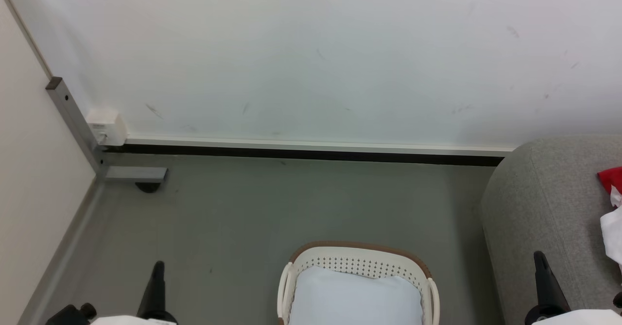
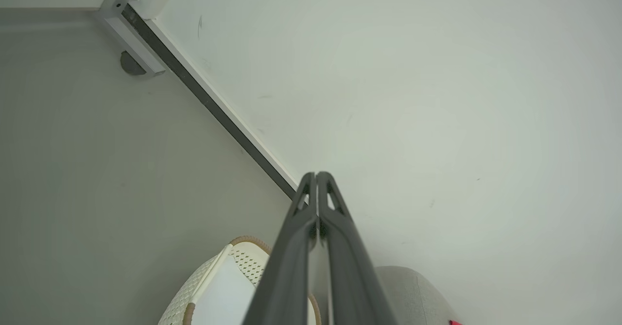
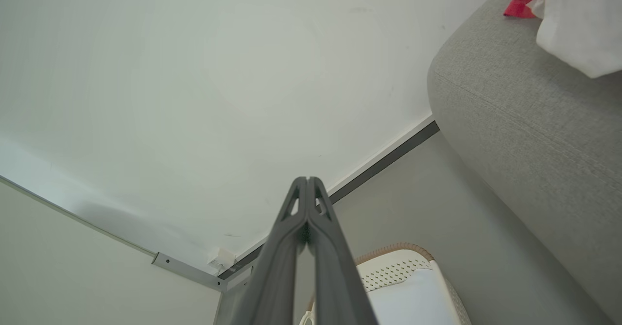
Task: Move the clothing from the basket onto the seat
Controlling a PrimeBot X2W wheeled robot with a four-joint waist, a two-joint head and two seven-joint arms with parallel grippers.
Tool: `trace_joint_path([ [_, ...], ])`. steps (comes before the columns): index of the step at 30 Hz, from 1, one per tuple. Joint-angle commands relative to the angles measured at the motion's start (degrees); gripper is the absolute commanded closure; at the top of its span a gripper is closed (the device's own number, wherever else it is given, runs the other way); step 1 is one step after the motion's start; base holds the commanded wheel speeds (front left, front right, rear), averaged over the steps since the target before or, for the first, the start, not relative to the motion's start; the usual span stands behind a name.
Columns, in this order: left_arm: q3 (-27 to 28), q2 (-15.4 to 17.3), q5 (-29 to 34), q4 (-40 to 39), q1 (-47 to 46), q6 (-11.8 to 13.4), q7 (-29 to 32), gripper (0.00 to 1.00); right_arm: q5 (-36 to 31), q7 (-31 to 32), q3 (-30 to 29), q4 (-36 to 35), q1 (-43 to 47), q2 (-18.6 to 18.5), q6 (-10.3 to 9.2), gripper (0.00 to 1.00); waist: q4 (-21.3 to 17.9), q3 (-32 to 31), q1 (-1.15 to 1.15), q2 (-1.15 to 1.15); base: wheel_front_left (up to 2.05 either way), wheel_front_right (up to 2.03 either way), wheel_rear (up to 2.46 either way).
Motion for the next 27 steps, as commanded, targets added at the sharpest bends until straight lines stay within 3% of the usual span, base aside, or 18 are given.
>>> trace_joint_path([
  [1,0.4,0.4,-2.5,-1.0,-1.6,-0.1,0.6,1.00,2.0,0.5,-0.5,-0.9,-1.3,-0.2,-0.05,1.00,0.0,0.1,0.00,0.00,0.00,0.00,0.00],
  [27,1.3,0.5,-17.6,-2.2,-2.1,-0.1,4.7,1.00,15.8,4.5,-3.2,-1.6,-2.1,0.5,-0.08,1.00,-0.3,1.0,0.00,0.00,0.00,0.00,0.00],
])
